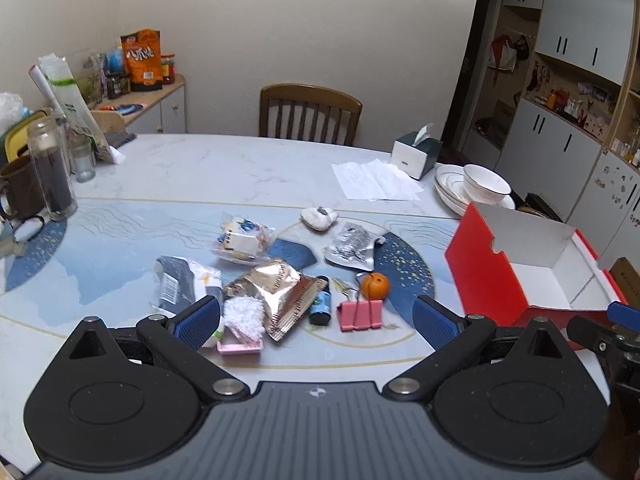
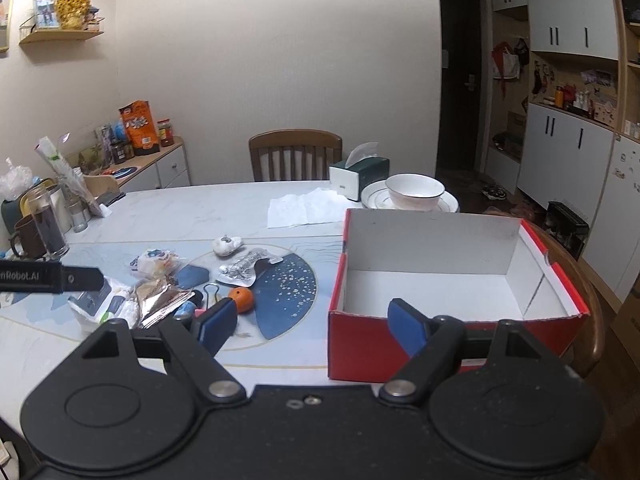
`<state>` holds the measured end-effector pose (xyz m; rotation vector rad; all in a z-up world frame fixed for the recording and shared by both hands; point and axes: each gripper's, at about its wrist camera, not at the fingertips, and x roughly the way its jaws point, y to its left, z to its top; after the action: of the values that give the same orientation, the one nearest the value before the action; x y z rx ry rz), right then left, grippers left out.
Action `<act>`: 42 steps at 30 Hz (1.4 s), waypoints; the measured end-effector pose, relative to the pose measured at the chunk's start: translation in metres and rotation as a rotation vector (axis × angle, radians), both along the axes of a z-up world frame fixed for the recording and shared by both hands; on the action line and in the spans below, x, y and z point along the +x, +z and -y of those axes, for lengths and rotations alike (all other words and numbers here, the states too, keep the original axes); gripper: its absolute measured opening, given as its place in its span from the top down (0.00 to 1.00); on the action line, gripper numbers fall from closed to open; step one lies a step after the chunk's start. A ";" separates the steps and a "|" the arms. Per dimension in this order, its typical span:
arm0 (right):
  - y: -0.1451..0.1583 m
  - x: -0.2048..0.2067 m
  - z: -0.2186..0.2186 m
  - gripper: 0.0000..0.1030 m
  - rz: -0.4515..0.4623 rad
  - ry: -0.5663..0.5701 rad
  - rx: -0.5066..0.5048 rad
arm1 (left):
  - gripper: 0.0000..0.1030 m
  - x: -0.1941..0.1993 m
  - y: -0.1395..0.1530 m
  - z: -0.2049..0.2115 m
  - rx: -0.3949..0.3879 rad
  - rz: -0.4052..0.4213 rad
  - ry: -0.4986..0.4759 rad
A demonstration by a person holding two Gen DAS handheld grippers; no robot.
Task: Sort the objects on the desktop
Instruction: 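Move both tools toward the pink binder clip and toothpaste box on the mat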
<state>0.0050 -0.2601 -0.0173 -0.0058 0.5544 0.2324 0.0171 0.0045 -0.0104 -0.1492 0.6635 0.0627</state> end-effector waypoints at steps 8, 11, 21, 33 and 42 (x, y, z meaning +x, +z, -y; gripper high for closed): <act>-0.003 0.004 -0.018 0.20 0.012 0.075 -0.031 | 0.00 0.003 0.002 -0.013 0.029 0.055 0.033; -0.004 0.009 -0.027 0.20 0.014 0.087 -0.035 | 0.00 0.011 0.002 -0.018 0.049 0.050 0.027; -0.010 0.036 -0.069 0.20 -0.011 0.109 -0.051 | 0.00 0.042 -0.011 -0.058 0.034 0.009 0.021; -0.035 0.077 -0.108 0.20 -0.086 0.118 -0.039 | 0.00 0.083 -0.036 -0.106 0.045 -0.093 0.031; -0.077 0.111 -0.133 0.20 -0.198 0.099 -0.102 | 0.01 0.113 -0.070 -0.123 0.052 -0.237 0.005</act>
<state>0.1164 -0.1266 -0.0944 -0.1099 0.7638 0.3034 0.1300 0.1280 -0.0809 -0.0940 0.8968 0.1030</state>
